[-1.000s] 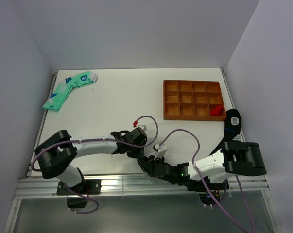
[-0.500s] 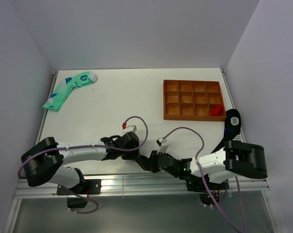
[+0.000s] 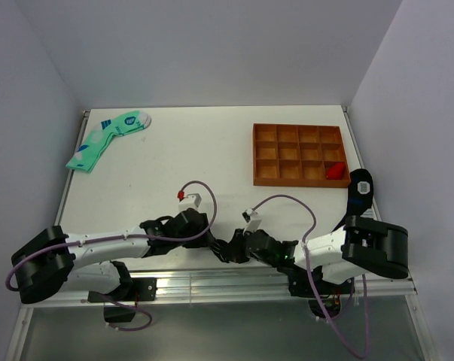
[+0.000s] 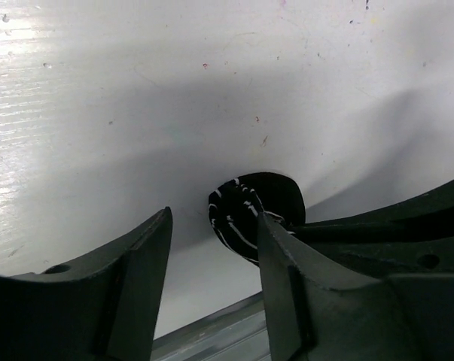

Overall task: Roll the socks
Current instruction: Roll the sock at the center of the board.

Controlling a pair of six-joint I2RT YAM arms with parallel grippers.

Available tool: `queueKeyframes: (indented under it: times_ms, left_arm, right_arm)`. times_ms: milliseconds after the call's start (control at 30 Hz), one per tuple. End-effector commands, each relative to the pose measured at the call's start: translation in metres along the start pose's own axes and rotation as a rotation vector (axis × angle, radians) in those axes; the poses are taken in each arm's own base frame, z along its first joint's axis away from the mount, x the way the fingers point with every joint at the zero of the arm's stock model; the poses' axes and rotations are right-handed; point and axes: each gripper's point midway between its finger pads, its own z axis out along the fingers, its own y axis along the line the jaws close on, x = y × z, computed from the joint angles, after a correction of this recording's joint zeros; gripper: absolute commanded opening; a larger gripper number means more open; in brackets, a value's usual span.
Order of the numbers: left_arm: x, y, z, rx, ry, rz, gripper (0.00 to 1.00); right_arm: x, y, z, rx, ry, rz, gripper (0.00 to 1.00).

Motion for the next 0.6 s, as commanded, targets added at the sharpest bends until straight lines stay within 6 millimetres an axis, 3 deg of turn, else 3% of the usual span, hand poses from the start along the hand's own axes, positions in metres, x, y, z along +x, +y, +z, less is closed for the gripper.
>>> queueKeyframes:
  times_ms: [0,33,567]
  left_arm:
    - [-0.012,-0.007,-0.001,0.050,-0.074,0.005,0.56]
    - [-0.012,-0.008,0.000,0.069,-0.086,-0.002,0.64]
    - [-0.013,-0.023,-0.012,0.247,-0.171,-0.033,0.64]
  right_arm:
    - [0.041,-0.078,-0.018,0.226,0.166,-0.071,0.17]
    - [0.039,-0.080,-0.018,0.228,0.164,-0.058,0.17]
    - [0.047,-0.105,-0.024,0.312,0.205,0.048,0.14]
